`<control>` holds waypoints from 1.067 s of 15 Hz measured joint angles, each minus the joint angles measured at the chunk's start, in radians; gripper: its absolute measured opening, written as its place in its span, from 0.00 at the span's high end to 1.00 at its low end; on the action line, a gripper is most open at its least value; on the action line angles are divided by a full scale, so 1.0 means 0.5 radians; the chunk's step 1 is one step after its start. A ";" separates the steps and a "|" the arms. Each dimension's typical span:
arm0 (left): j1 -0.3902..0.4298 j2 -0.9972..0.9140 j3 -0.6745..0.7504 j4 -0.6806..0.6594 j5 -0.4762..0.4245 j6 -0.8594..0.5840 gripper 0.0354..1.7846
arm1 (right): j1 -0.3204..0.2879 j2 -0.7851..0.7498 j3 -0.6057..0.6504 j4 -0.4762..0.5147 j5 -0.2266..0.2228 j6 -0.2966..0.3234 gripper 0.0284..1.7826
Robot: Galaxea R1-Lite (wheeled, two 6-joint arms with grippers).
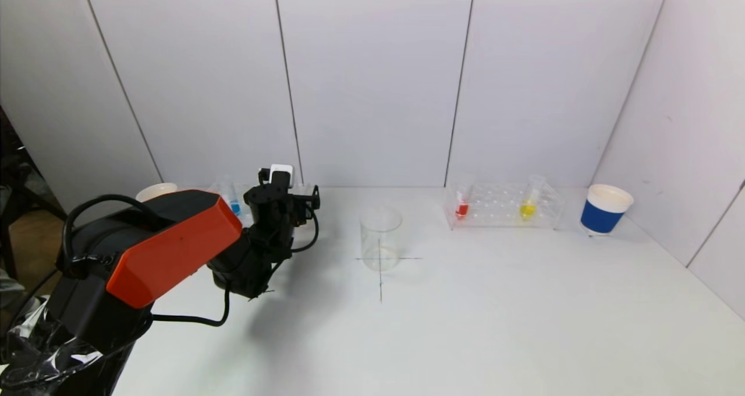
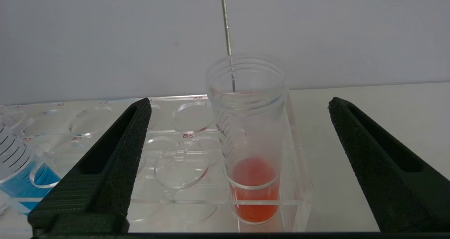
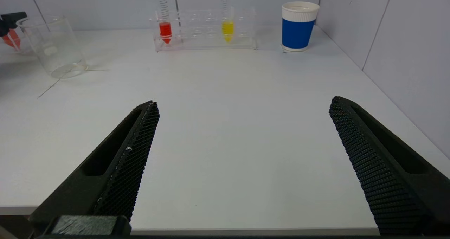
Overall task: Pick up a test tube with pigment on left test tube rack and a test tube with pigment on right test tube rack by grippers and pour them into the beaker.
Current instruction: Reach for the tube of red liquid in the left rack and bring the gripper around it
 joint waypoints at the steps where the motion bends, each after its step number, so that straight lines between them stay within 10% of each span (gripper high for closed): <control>1: 0.000 0.004 -0.007 0.002 0.000 0.000 0.01 | 0.000 0.000 0.000 0.000 0.000 0.000 0.01; 9: 0.000 0.014 -0.016 0.002 0.000 0.002 0.10 | 0.000 0.000 0.000 0.000 0.000 0.000 0.01; 16: 0.003 0.014 -0.017 -0.001 -0.004 0.006 0.71 | 0.000 0.000 0.000 0.001 0.000 0.000 0.01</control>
